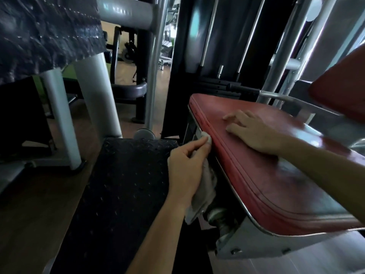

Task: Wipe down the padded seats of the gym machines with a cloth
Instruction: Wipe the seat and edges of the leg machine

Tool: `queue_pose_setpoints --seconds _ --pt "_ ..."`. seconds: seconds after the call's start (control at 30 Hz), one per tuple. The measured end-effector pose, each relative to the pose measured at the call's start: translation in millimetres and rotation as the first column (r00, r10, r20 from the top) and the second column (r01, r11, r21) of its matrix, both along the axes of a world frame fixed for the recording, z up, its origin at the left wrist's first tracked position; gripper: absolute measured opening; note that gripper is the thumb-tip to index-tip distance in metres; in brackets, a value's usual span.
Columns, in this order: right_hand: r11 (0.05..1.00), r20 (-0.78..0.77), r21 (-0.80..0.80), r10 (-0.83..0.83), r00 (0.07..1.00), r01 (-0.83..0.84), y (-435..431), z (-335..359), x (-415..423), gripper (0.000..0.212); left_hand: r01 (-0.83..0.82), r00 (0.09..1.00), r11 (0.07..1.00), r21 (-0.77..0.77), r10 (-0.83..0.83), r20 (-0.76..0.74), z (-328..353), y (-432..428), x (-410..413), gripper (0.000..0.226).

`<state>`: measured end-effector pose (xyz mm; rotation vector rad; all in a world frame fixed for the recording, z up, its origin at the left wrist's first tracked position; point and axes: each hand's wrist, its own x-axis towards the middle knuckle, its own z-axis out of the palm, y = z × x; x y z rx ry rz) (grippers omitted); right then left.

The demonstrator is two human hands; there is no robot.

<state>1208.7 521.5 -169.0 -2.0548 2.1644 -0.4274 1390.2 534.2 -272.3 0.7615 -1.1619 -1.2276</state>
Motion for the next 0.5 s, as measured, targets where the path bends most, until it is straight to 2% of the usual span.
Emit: queue_pose_setpoints --seconds 0.1,0.23,0.33,0.5 --pt "1.0 0.029 -0.007 -0.028 0.999 0.028 -44.1 2.9 -1.3 0.025 -0.079 0.996 0.997 0.028 0.078 0.031 -1.7 -11.9 6.3 0.023" --pt "0.998 -0.026 0.04 -0.043 0.999 0.044 -70.7 -3.7 -1.0 0.045 -0.166 0.984 0.982 0.09 0.159 0.083 5.6 -43.7 14.6 0.02" --pt "0.997 -0.029 0.069 -0.032 0.999 0.034 -68.4 -1.1 -0.9 0.049 -0.219 0.972 0.964 0.152 0.203 0.114 18.5 -71.4 15.7 0.02" --pt "0.996 -0.016 0.069 -0.058 0.998 0.059 -62.3 2.4 2.2 0.051 -0.146 0.969 0.962 0.229 0.092 0.229 50.3 -109.3 -15.3 0.032"
